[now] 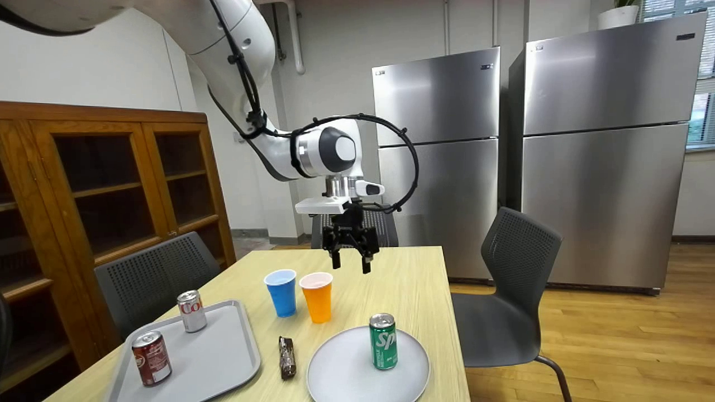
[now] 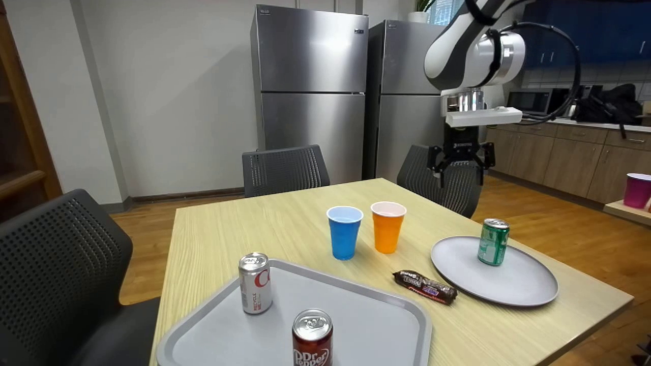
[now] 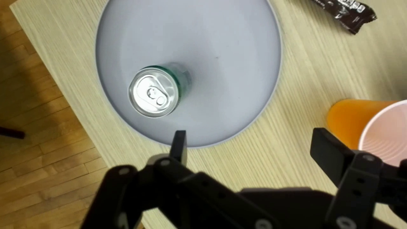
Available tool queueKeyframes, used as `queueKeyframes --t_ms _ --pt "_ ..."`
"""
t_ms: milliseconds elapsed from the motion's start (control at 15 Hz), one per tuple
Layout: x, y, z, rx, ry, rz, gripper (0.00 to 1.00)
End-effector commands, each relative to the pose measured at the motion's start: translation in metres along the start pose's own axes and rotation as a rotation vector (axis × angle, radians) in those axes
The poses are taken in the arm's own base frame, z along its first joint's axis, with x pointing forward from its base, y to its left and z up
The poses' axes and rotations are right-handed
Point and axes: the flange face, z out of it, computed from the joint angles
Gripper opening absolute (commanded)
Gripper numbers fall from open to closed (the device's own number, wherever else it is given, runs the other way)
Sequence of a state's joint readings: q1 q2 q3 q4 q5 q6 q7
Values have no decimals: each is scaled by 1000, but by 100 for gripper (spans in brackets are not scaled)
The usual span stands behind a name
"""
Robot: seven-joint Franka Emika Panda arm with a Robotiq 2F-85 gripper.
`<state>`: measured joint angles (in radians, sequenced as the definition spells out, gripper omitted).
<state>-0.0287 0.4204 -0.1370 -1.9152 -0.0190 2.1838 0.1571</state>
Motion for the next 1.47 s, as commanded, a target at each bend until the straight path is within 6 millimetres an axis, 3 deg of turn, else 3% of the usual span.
queueKeyframes --t_ms 0,533,1400 --pt "-22 -33 -21 -8 19 -31 100" --pt "-49 -131 -39 -7 45 -182 100" --pt "-116 -293 -42 -15 61 -458 100"
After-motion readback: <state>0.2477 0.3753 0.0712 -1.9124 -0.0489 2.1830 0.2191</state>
